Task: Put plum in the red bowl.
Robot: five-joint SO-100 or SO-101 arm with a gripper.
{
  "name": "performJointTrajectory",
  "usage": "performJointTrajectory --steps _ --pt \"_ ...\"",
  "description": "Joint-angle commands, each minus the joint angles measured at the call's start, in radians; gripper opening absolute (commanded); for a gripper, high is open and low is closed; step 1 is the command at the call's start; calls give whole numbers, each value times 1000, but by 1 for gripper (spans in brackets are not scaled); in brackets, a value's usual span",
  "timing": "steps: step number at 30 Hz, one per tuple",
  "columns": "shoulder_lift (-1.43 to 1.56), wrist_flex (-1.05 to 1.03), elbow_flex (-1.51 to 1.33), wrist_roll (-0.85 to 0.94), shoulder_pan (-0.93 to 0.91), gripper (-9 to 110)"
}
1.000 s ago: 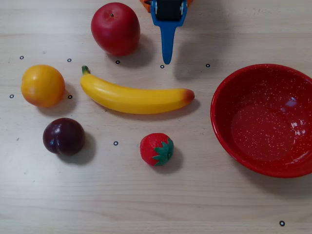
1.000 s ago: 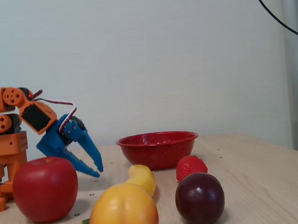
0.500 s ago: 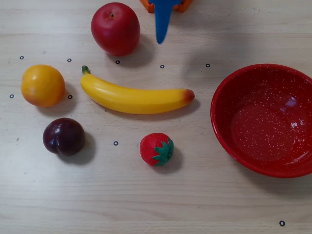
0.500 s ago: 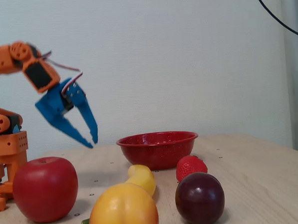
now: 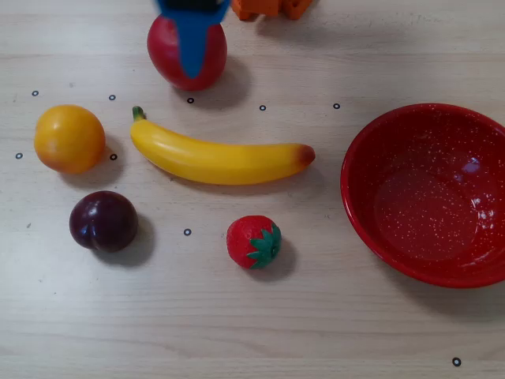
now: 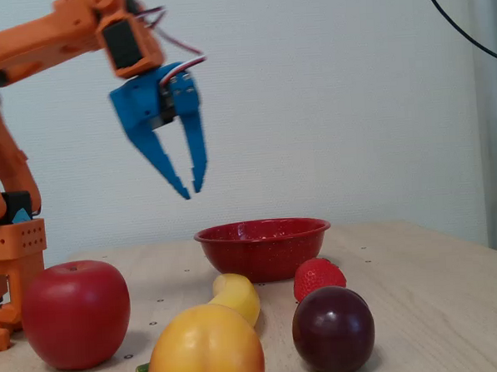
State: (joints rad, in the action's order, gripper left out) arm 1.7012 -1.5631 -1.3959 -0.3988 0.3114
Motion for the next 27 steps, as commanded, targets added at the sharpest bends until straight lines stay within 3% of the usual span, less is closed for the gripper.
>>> performJointTrajectory --steps 1,5,14,27 --pt "-80 -58 216 -55 54 1" --pt "-258 -138 407 -92 133 25" --pt "-551 -164 661 -247 244 47" --pt "-939 -170 1015 -350 273 60"
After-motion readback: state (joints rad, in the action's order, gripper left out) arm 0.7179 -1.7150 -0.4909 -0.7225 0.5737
